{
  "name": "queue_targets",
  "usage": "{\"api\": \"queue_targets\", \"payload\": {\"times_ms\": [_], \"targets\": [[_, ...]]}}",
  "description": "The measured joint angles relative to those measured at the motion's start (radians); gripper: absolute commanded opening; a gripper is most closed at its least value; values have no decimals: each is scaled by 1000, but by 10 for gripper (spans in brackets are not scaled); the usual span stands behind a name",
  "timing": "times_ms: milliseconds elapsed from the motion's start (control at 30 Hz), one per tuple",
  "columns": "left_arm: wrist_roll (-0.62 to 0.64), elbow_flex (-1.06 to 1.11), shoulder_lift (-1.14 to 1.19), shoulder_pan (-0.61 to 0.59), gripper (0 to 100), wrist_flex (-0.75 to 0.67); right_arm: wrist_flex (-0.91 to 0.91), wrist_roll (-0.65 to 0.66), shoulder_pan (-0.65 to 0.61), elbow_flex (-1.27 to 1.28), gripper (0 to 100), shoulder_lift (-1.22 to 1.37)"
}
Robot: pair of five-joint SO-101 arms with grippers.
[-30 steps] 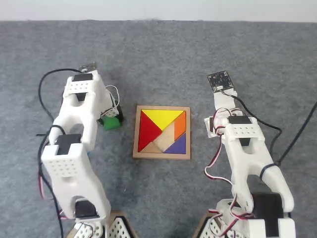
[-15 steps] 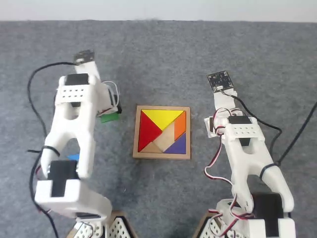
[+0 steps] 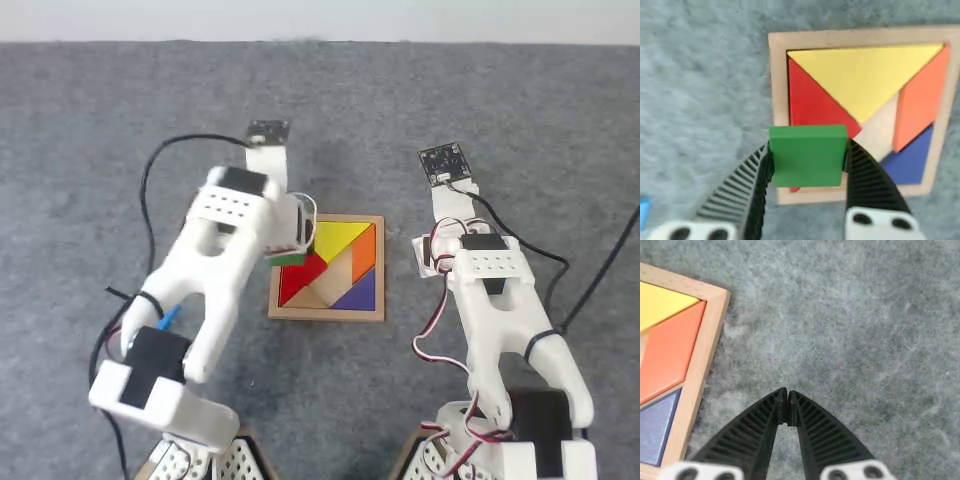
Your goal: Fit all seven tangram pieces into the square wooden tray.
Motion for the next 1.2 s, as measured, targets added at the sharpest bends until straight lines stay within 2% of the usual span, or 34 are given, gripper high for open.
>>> {"api": "queue_targets", "payload": {"times_ms": [200, 433, 633, 700, 800, 933, 1133, 1200], "targets": [[195, 77, 0, 91, 156, -120, 0, 0, 0, 0, 12, 0], [250, 83, 0, 199, 156, -195, 0, 0, 0, 0, 12, 0], [328, 92, 0, 207, 164, -207, 0, 0, 0, 0, 12, 0], [331, 118, 0, 207, 210, -233, 0, 0, 0, 0, 12, 0], [334, 129, 0, 207, 331, -247, 0, 0, 0, 0, 12, 0], [334, 129, -2, 207, 455, -224, 0, 0, 0, 0, 12, 0], [361, 64, -15, 203, 457, -60, 0, 0, 0, 0, 12, 0], [373, 40, -38, 167, 457, -8, 0, 0, 0, 0, 12, 0]]}}
